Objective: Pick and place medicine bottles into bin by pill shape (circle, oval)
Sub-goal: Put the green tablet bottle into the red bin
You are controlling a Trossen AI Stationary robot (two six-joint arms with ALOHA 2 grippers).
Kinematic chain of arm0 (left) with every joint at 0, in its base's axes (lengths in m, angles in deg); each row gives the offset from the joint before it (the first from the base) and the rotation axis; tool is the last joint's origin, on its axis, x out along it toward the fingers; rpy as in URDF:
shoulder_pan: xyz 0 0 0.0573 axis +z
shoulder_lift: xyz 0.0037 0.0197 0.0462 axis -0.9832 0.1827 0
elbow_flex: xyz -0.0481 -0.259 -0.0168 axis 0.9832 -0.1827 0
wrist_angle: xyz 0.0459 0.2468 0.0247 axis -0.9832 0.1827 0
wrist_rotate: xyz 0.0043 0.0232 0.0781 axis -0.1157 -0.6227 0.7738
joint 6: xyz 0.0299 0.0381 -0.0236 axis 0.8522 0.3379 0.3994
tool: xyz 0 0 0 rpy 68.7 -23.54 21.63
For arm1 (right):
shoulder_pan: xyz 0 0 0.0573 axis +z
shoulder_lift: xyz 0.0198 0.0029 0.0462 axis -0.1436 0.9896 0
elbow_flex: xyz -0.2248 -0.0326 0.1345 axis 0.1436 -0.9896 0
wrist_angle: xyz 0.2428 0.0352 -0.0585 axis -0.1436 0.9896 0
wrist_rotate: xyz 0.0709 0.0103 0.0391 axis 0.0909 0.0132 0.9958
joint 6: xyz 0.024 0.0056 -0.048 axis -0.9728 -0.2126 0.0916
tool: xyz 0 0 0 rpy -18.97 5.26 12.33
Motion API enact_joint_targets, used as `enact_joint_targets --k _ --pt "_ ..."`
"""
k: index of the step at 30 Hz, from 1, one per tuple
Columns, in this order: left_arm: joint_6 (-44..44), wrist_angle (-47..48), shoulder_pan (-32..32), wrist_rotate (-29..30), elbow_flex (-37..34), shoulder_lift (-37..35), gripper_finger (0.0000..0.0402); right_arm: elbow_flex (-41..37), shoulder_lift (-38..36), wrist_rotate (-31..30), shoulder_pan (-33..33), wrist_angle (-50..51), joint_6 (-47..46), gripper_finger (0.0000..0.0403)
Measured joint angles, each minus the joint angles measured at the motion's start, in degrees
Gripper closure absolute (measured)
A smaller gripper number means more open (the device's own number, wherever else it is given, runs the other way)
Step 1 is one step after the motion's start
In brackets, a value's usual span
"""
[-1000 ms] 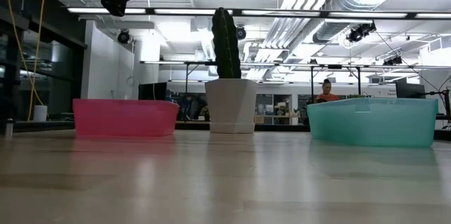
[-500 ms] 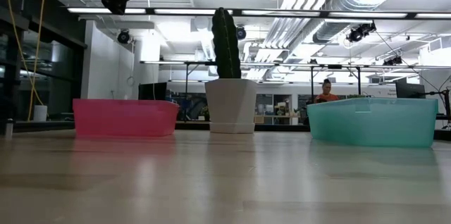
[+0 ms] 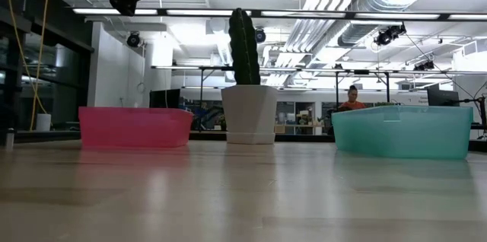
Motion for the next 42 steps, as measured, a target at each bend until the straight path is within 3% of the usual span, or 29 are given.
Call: enact_joint_targets --k 23,36,39,42 --pt "-0.4 0.0 0.0 0.0 0.0 0.0 0.0238 -0.4 3.4 3.7 -2.3 -0.3 -1.7 0.0176" --pt "-0.4 0.0 0.0 0.0 0.0 0.0 0.0238 -0.4 3.3 4.3 -2.9 0.8 1.5 0.0305" --pt "-0.4 0.0 0.0 0.0 0.0 0.0 0.0238 0.5 2.1 3.5 -4.3 1.1 4.8 0.0317" --pt "-0.4 0.0 0.0 0.0 0.0 0.0 0.0238 3.5 0.6 -1.1 -7.2 0.9 12.4 0.0315"
